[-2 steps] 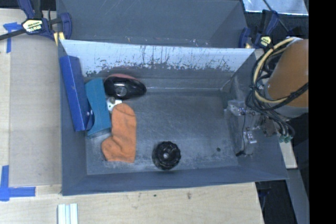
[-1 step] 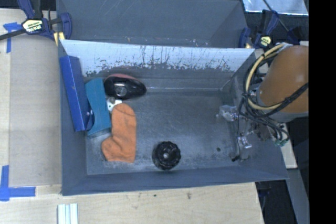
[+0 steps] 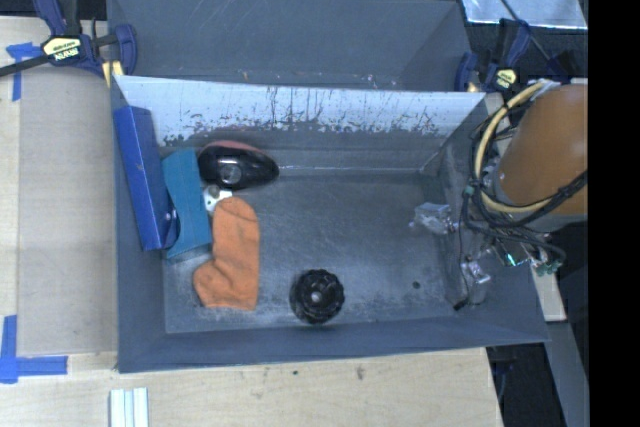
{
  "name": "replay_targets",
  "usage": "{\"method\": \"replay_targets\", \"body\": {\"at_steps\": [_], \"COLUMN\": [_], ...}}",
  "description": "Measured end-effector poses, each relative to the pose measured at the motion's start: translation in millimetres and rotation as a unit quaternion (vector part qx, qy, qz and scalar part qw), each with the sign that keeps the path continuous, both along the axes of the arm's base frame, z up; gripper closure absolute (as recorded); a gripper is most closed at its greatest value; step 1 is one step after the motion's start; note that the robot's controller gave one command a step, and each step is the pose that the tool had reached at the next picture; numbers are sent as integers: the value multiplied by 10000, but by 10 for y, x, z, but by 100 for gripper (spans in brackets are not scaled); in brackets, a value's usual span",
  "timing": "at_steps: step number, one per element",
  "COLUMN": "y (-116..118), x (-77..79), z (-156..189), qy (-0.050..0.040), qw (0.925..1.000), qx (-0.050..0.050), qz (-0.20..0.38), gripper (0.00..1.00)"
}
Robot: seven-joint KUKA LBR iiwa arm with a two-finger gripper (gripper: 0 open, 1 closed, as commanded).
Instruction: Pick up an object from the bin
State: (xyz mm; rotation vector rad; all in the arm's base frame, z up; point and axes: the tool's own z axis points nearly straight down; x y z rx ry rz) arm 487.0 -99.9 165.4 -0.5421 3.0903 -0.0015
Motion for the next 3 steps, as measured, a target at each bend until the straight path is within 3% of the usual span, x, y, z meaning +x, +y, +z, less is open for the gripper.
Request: {"method": "replay_targets", "body": {"at_steps": [1, 2, 3], "y": [-6, 0, 349], "x": [-26, -25, -25], "z": [155, 179, 104], "qy": [-7, -13, 77], "qw": [9950, 9950, 9996], "qx": [3, 2, 10], "qz": [-994, -999, -289], "gripper": [0, 0, 0]}}
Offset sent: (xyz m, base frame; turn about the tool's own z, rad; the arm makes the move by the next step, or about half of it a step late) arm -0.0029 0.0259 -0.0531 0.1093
